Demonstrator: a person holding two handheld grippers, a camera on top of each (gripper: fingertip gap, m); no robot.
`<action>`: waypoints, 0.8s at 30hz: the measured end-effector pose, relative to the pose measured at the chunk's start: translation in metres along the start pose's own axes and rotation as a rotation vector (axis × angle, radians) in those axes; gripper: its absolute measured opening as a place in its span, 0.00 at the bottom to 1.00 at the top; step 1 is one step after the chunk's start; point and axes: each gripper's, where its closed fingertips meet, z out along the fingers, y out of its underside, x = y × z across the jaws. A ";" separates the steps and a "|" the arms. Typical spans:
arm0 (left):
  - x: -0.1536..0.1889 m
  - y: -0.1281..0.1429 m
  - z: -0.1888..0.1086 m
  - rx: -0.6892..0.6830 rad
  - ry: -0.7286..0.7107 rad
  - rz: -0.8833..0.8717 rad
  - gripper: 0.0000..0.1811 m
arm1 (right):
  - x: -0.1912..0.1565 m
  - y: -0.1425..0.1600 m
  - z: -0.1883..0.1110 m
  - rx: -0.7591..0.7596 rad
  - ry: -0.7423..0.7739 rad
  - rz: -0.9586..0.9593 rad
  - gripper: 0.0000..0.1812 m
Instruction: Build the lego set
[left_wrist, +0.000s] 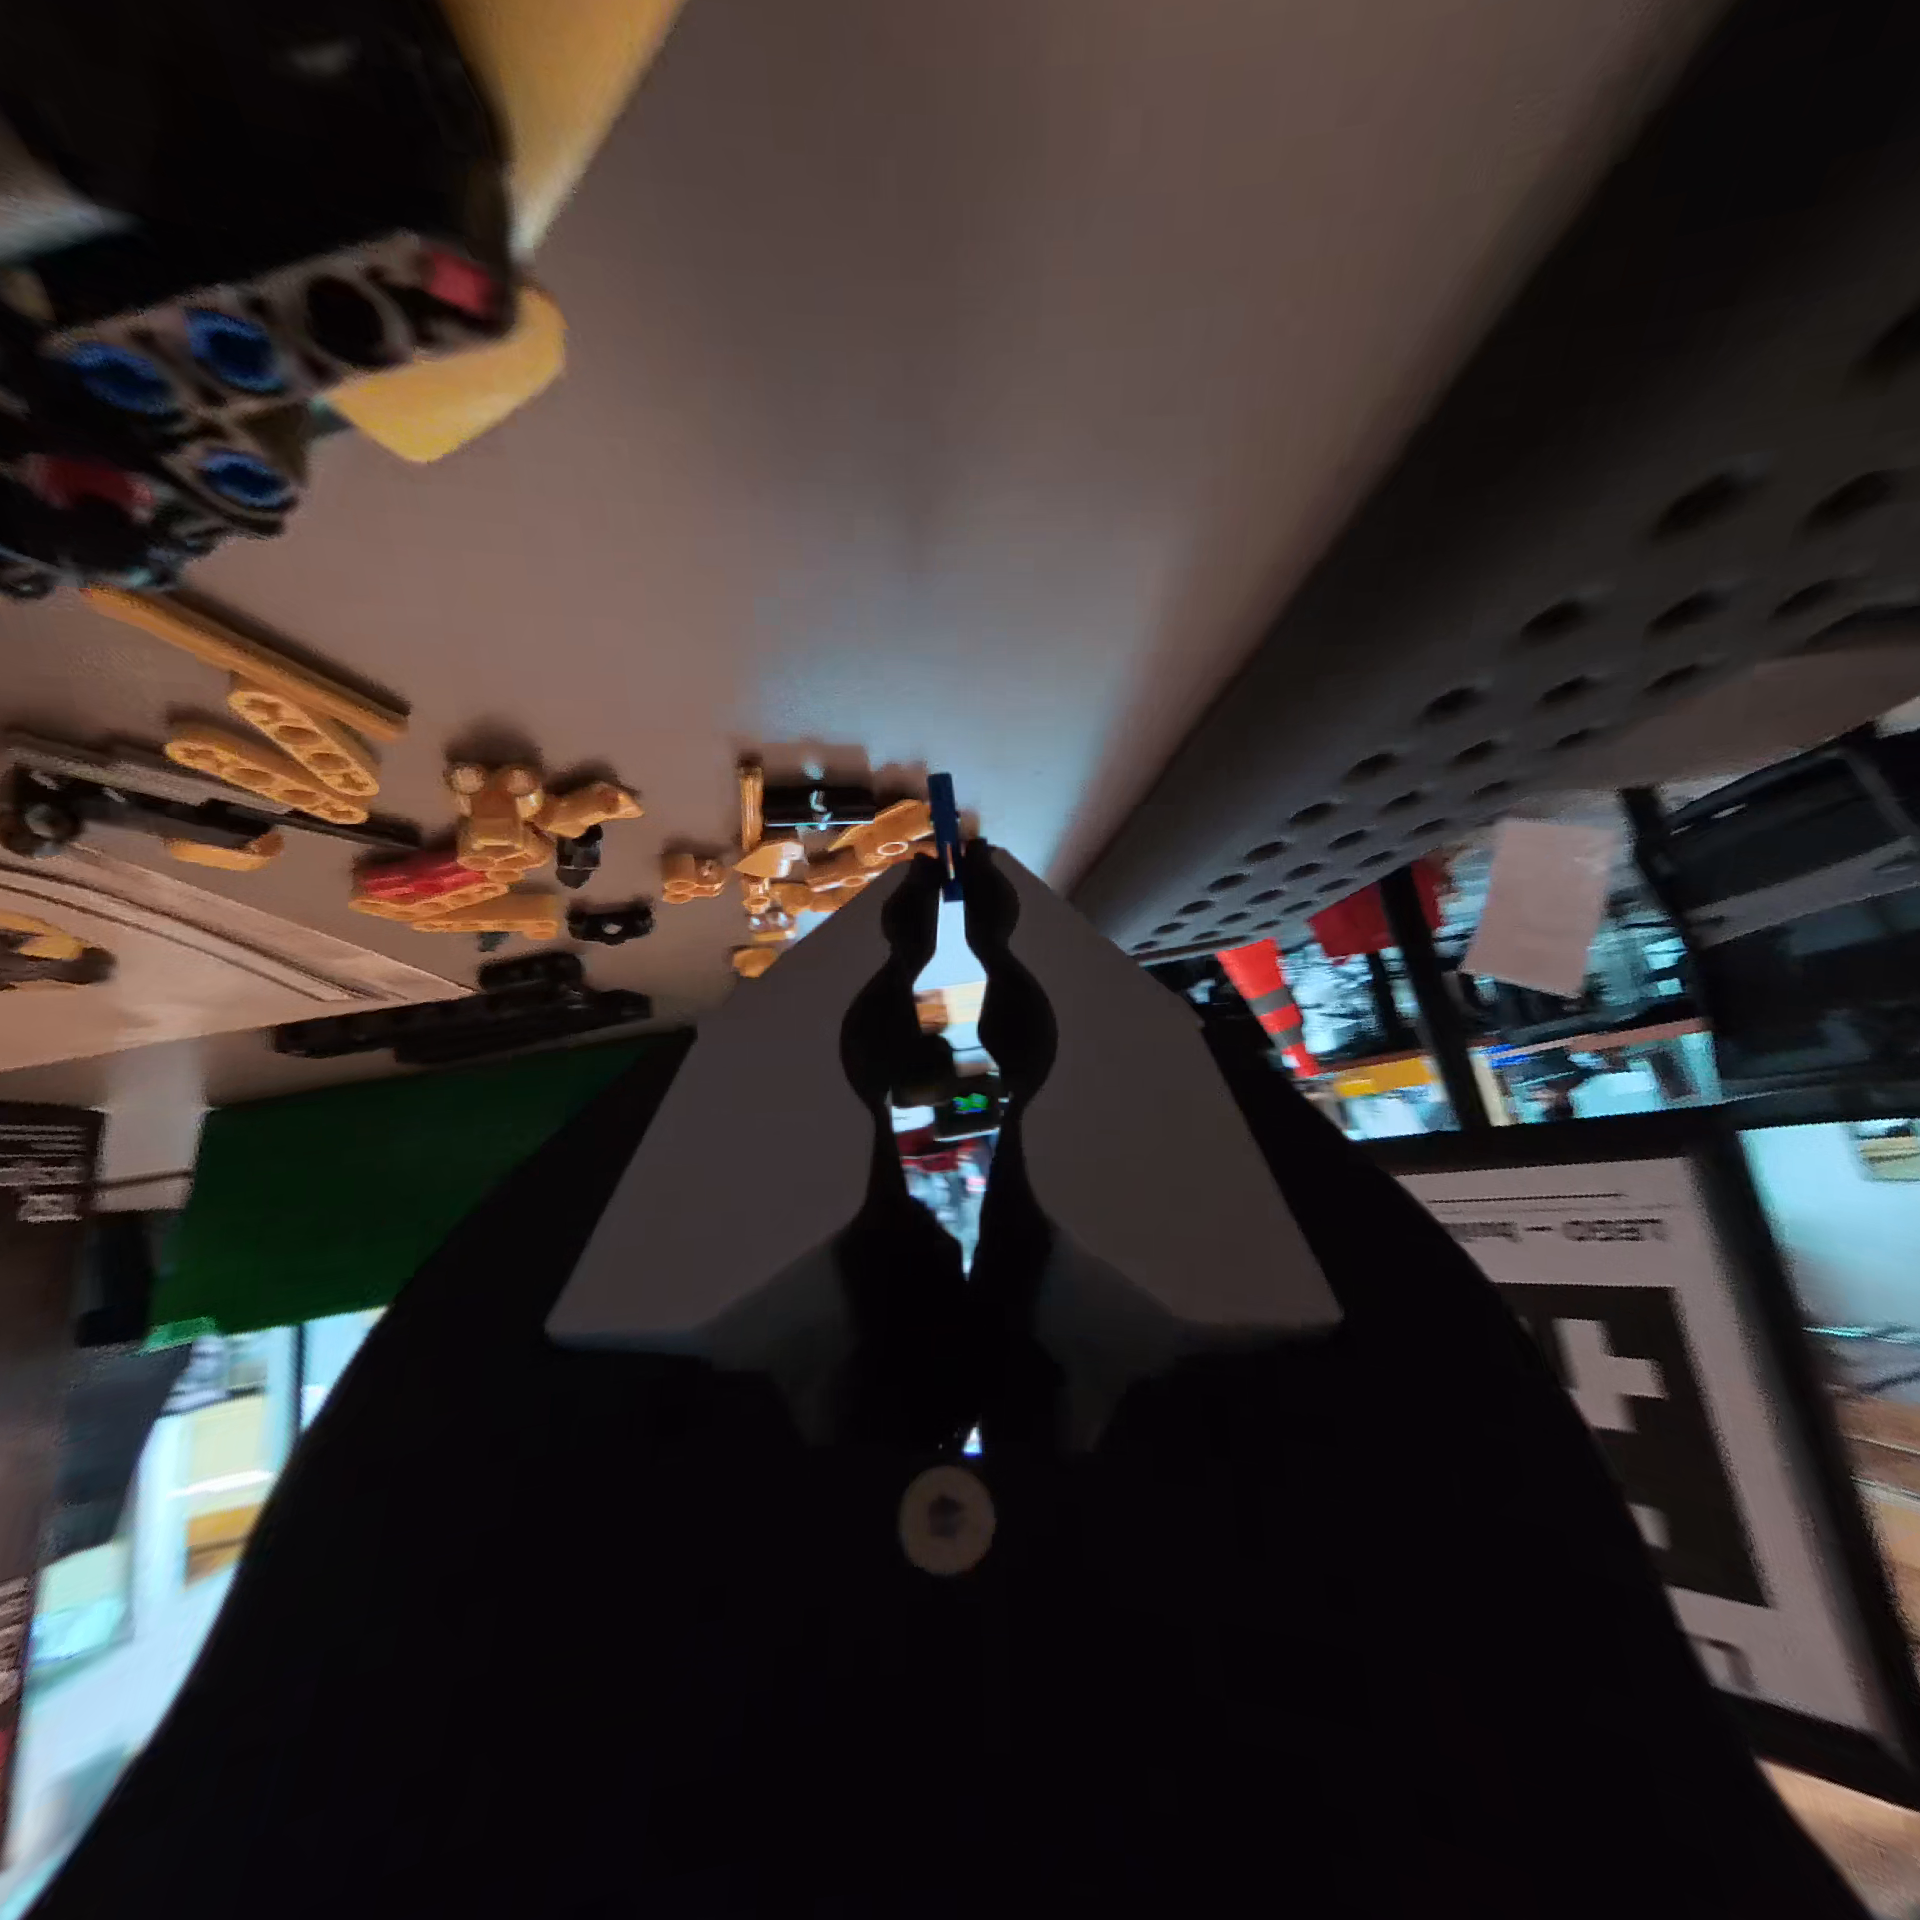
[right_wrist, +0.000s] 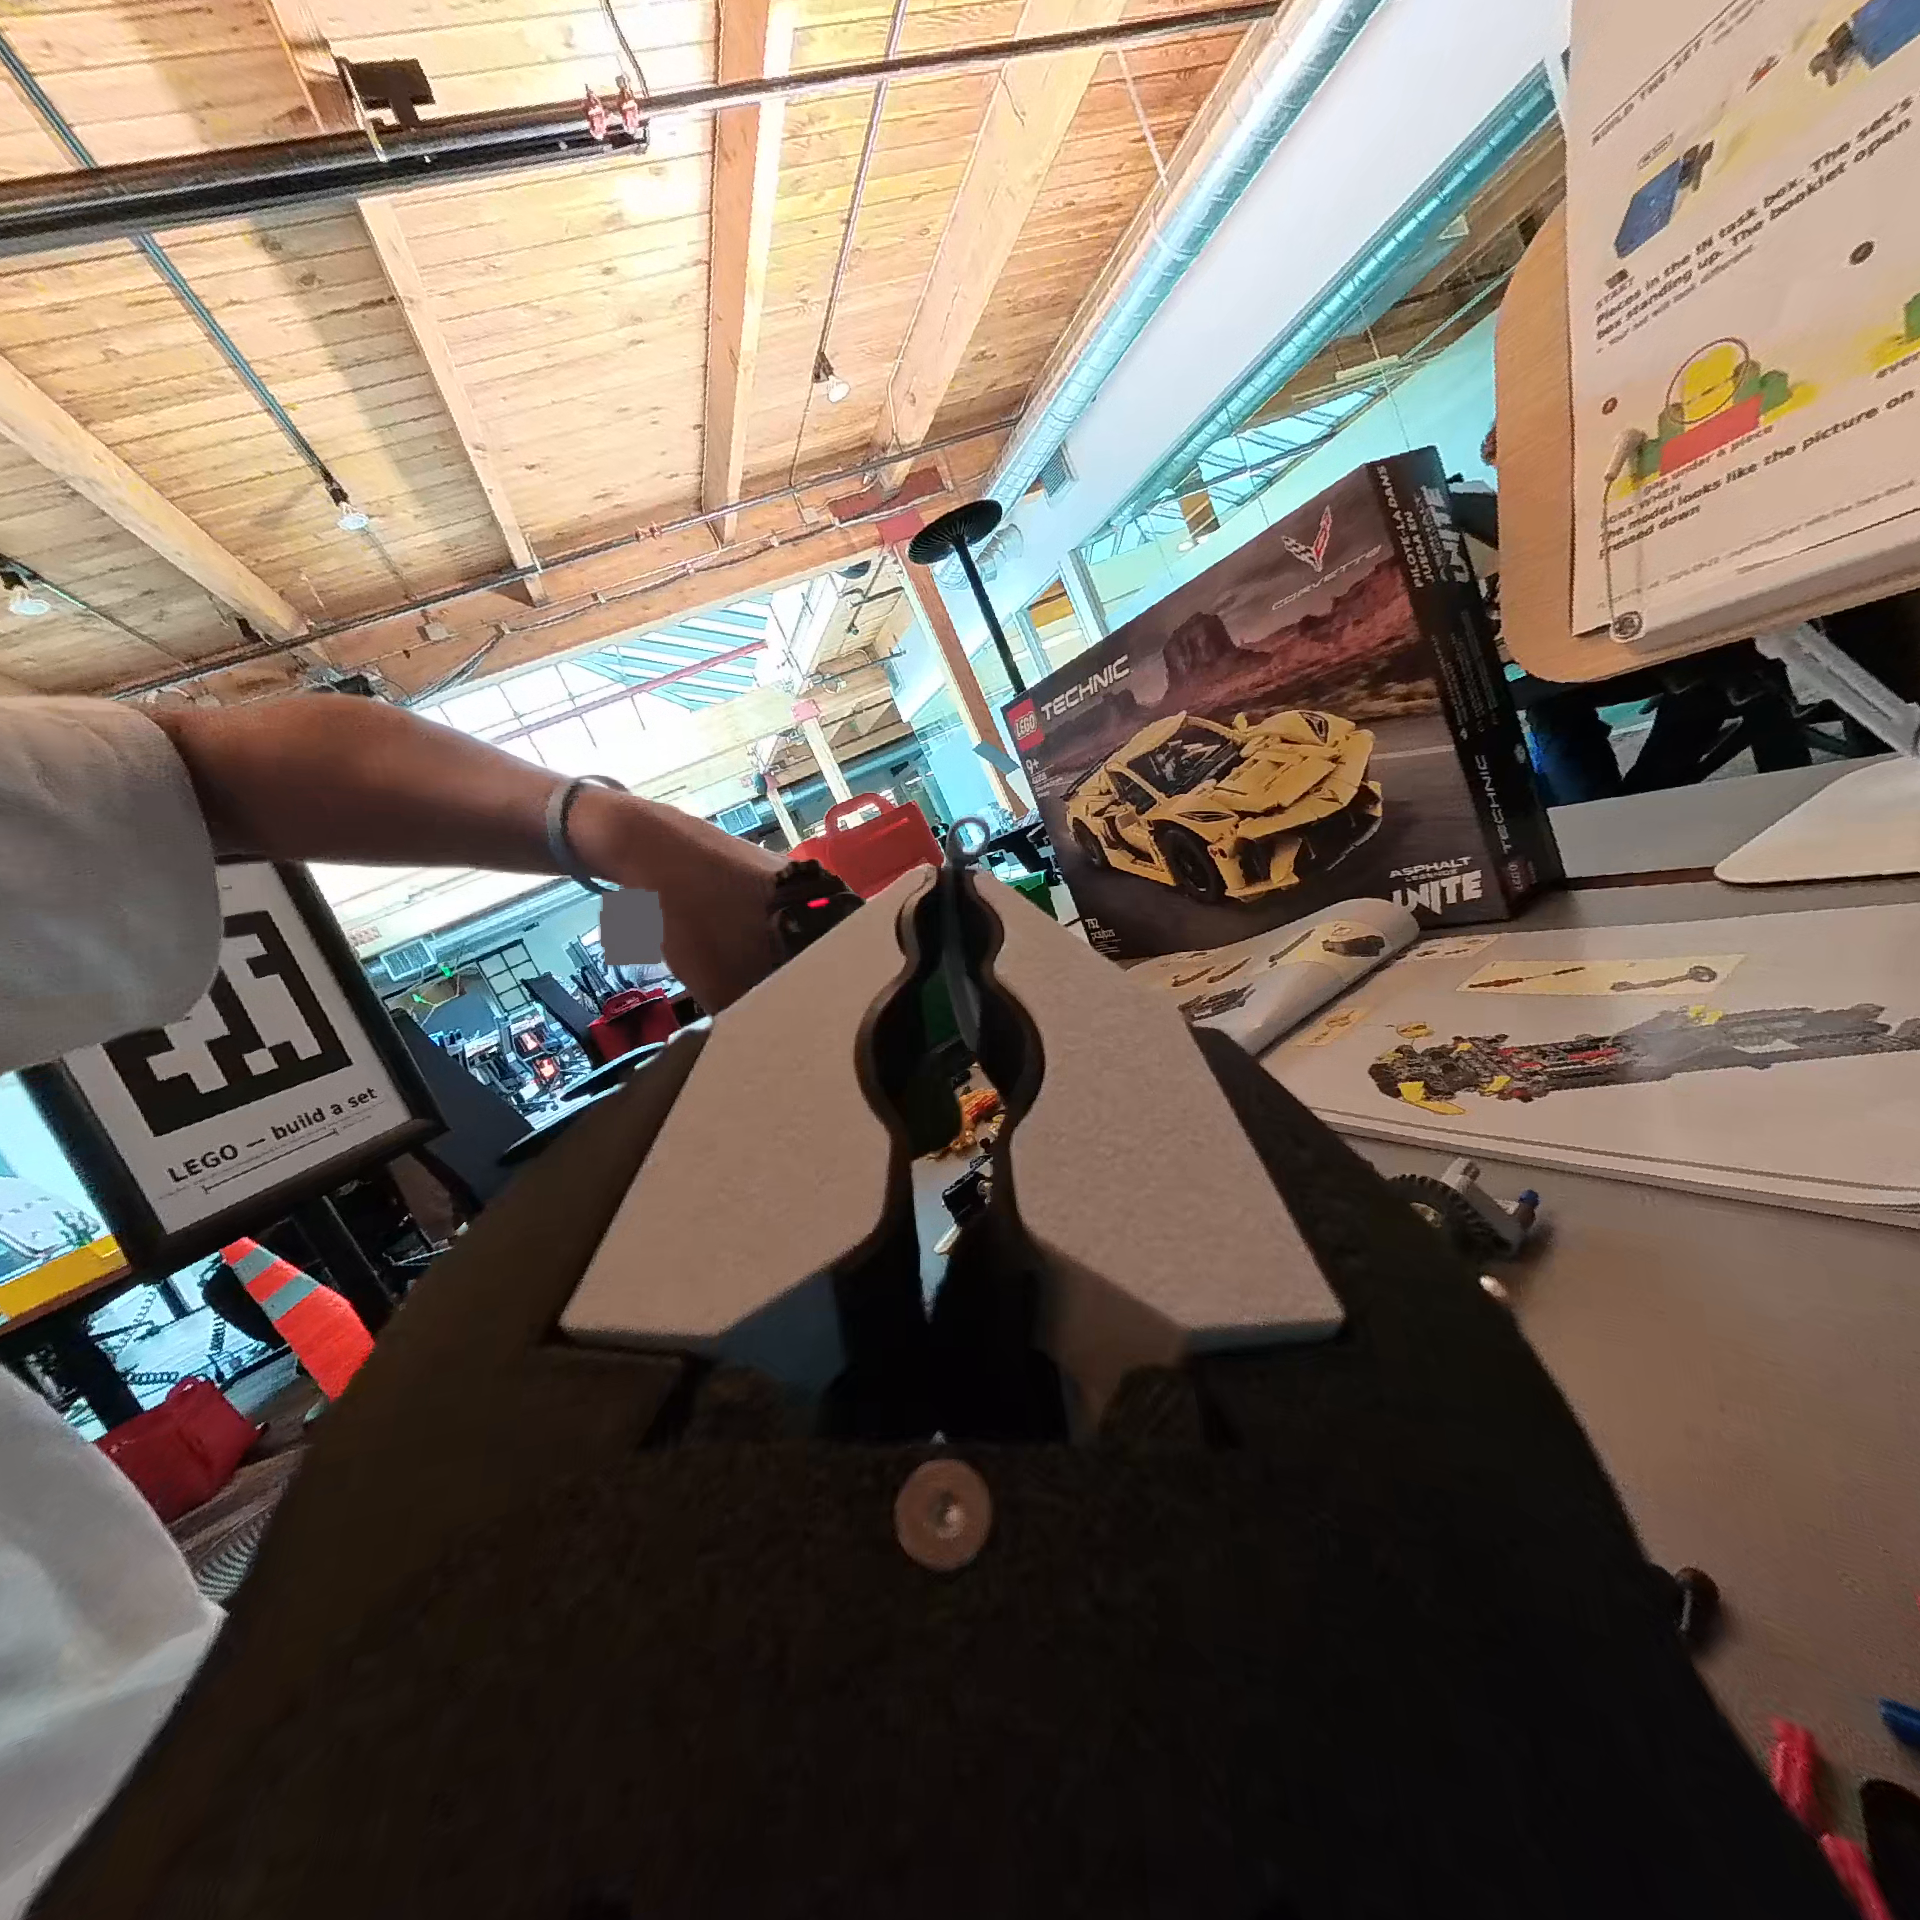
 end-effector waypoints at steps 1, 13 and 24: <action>0.001 0.000 0.000 -0.016 0.026 -0.034 0.02 | 0.000 0.001 0.001 -0.005 0.000 -0.003 0.00; -0.013 0.001 0.005 -0.076 0.072 -0.130 0.02 | 0.001 0.002 0.003 -0.016 -0.005 0.005 0.00; -0.012 -0.006 0.009 -0.089 0.046 -0.092 0.02 | 0.001 0.003 0.004 -0.022 -0.004 0.005 0.00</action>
